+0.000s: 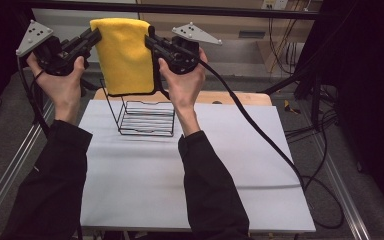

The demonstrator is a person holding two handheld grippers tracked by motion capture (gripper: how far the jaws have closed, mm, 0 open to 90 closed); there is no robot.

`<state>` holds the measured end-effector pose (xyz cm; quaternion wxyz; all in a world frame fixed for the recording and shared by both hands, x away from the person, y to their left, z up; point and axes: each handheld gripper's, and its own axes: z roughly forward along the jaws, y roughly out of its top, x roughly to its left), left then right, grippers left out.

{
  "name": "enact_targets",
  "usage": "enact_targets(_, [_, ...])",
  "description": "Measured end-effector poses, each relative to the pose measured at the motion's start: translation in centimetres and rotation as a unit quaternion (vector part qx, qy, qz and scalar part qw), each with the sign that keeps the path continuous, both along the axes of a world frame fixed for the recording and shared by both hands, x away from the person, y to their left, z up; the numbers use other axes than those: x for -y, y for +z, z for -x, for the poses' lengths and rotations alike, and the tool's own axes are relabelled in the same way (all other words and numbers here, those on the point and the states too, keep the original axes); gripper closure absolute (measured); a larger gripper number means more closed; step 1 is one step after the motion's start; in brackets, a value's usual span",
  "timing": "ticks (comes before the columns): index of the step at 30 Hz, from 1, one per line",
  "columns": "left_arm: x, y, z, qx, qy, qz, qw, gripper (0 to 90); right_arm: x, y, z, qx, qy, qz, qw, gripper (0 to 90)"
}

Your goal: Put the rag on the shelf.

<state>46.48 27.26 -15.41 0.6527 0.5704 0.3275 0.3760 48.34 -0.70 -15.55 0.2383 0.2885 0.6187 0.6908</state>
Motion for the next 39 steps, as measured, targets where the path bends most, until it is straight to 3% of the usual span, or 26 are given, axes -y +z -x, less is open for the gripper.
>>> enact_targets(11, [-0.4,1.6,-1.9,-0.004,0.004,0.012,0.9999,83.7,-0.6,1.7,-1.4,0.007,-0.006,-0.002,1.0,80.9])
enact_targets(15, [-0.4,2.2,-2.3,-0.003,0.011,0.002,0.9999,83.7,-0.7,1.9,-2.1,0.009,-0.008,-0.003,0.9999,80.8])
enact_targets(25, [-0.5,3.2,-4.0,0.001,0.025,0.006,0.9997,83.7,-1.3,2.9,-3.6,0.022,-0.015,0.001,0.9996,80.8])
enact_targets(33, [-0.9,2.2,-5.3,-0.004,0.037,-0.006,0.9993,83.7,-2.0,2.2,-5.2,0.02,-0.018,0.02,0.9994,80.8])
enact_targets(39, [-1.4,0.6,-5.8,-0.01,0.038,-0.009,0.9992,83.6,-2.6,1.0,-5.7,0.016,-0.016,0.036,0.9991,80.8])
